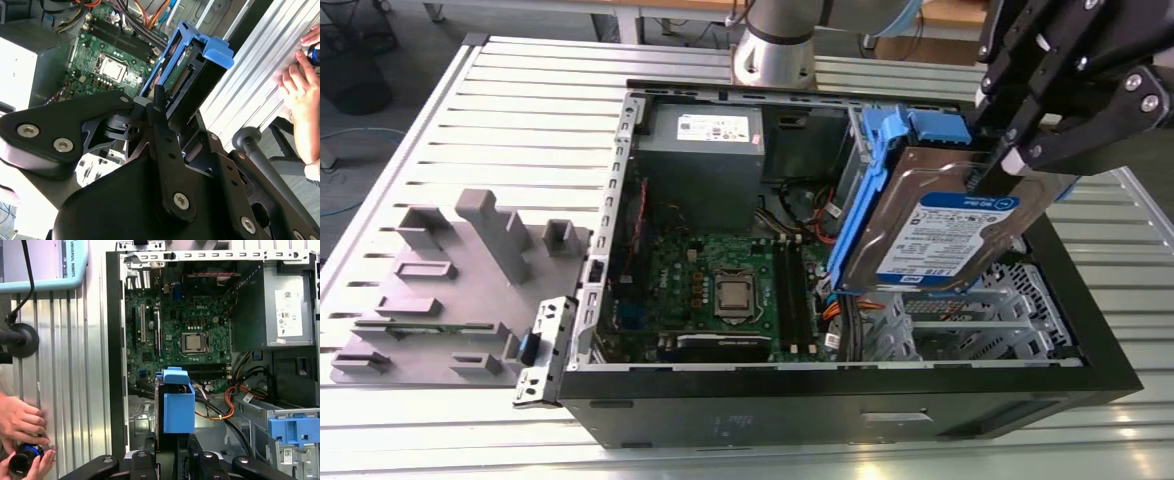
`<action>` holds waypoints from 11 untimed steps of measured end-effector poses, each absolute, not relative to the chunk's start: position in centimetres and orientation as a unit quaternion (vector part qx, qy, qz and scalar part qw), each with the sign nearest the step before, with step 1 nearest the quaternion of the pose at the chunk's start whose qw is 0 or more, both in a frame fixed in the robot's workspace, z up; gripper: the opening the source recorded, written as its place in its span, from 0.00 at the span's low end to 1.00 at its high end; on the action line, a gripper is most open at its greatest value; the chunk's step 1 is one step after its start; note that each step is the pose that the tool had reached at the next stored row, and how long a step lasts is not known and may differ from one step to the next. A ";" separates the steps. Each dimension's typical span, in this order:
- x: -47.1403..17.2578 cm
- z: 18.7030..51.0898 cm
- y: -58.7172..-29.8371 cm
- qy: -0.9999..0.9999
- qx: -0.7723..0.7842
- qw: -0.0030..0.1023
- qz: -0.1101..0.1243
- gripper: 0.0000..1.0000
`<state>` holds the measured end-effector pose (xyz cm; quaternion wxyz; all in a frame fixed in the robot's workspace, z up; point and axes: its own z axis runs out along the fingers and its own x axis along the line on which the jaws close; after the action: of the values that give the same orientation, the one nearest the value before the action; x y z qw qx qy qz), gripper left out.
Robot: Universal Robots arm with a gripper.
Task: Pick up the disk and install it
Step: 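Insert the disk into the insertion slot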
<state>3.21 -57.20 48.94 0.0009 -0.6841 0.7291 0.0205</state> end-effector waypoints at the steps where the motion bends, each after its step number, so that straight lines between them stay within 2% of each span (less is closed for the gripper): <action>1: 3.4 48.9 -57.2 0.729 -0.684 0.001 0.020 0.35; 11: 4.9 48.9 -57.2 0.729 -0.684 0.000 0.021 0.35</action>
<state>4.91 -57.20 48.92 0.0001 -0.6841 0.7291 0.0212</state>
